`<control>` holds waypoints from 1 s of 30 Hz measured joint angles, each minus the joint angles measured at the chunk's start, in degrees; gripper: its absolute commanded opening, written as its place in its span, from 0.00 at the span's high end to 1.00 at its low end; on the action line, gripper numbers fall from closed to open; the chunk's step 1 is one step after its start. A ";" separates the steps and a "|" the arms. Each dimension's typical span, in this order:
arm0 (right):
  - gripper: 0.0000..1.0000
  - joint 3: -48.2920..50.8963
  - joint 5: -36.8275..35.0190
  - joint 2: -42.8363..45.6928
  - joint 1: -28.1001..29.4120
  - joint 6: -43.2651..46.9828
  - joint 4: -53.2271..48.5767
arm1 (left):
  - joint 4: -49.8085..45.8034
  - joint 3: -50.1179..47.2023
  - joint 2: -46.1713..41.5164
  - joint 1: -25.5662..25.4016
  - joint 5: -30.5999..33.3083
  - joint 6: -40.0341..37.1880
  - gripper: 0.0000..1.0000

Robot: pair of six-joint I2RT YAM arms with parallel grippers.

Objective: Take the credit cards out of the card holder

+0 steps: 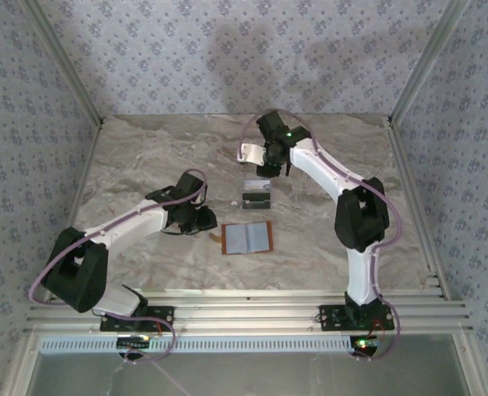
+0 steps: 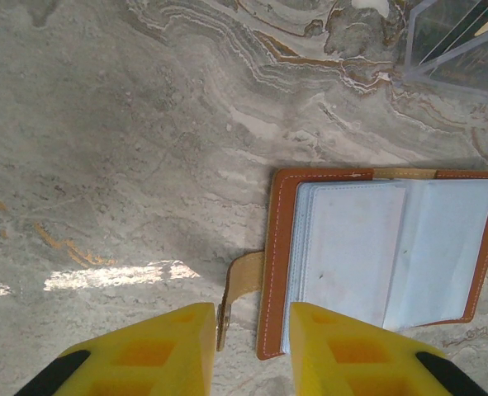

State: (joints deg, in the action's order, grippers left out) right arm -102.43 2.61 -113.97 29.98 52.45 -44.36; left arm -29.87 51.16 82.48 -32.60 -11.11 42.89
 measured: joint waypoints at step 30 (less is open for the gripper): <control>0.80 33.83 18.47 15.56 9.01 -79.32 18.36 | -2.16 3.89 8.44 0.09 -1.68 -2.99 0.69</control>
State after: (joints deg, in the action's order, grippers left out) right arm -68.60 21.08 -98.41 38.98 -26.87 -26.00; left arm -32.03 55.05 90.91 -32.51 -12.80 39.90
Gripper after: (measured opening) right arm 0.206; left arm 0.313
